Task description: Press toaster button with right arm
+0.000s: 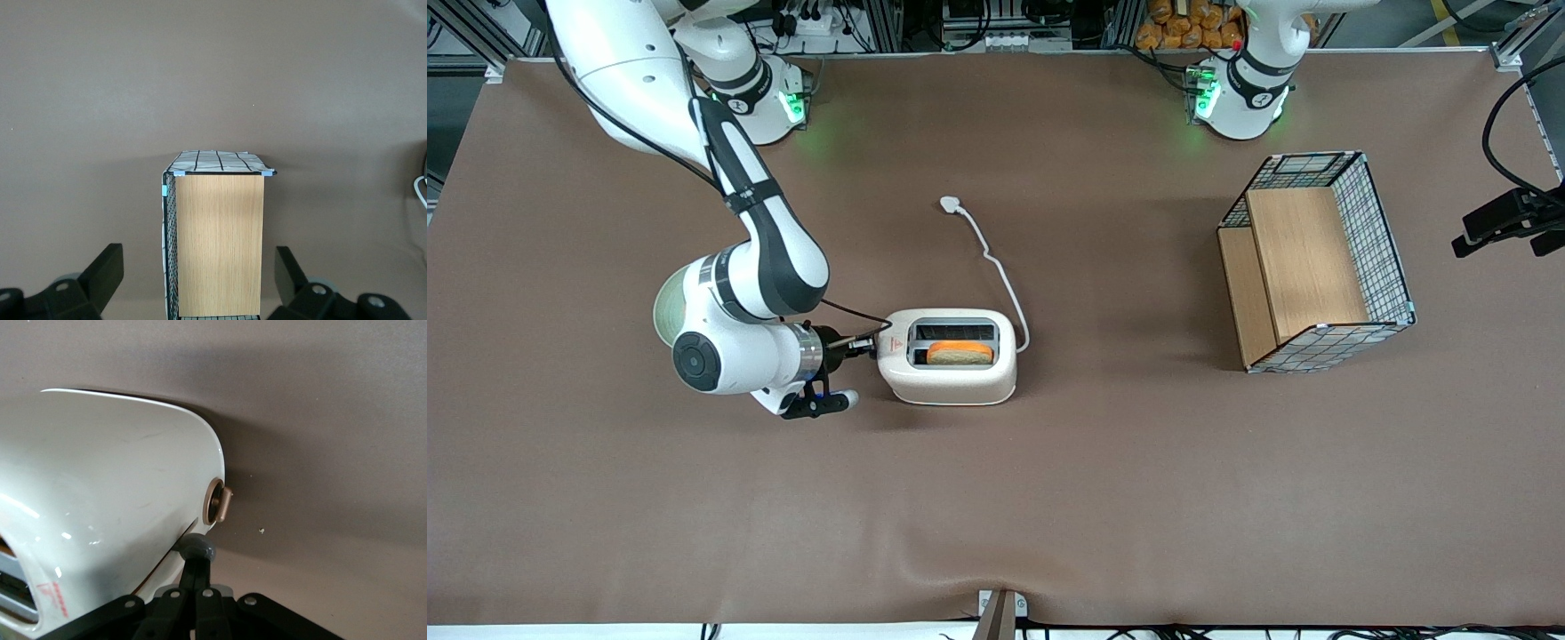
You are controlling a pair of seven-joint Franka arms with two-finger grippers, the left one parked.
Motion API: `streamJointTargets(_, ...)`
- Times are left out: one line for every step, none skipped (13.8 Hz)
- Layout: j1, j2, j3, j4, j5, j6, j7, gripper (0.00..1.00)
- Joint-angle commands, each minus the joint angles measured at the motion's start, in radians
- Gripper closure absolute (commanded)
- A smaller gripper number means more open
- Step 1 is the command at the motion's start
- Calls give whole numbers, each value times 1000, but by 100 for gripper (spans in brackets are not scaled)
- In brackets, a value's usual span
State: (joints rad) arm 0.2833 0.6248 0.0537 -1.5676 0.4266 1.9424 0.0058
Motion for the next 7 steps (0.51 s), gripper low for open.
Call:
streamJointTargets(1, 32, 2, 11, 35, 23, -12, 100)
streamJointTargets(2, 36, 2, 11, 35, 24, -12, 100)
streamJointTargets(7, 42, 0, 11, 35, 32, -12, 100)
streamJointTargets(8, 49, 2, 11, 35, 44, -12, 100)
streamJointTargets(10, 53, 0, 9, 35, 49, -12, 100)
streamJointTargets(10, 61, 0, 9, 35, 52, -12, 100)
streamJointTargets(10, 64, 0, 9, 35, 53, -12, 100)
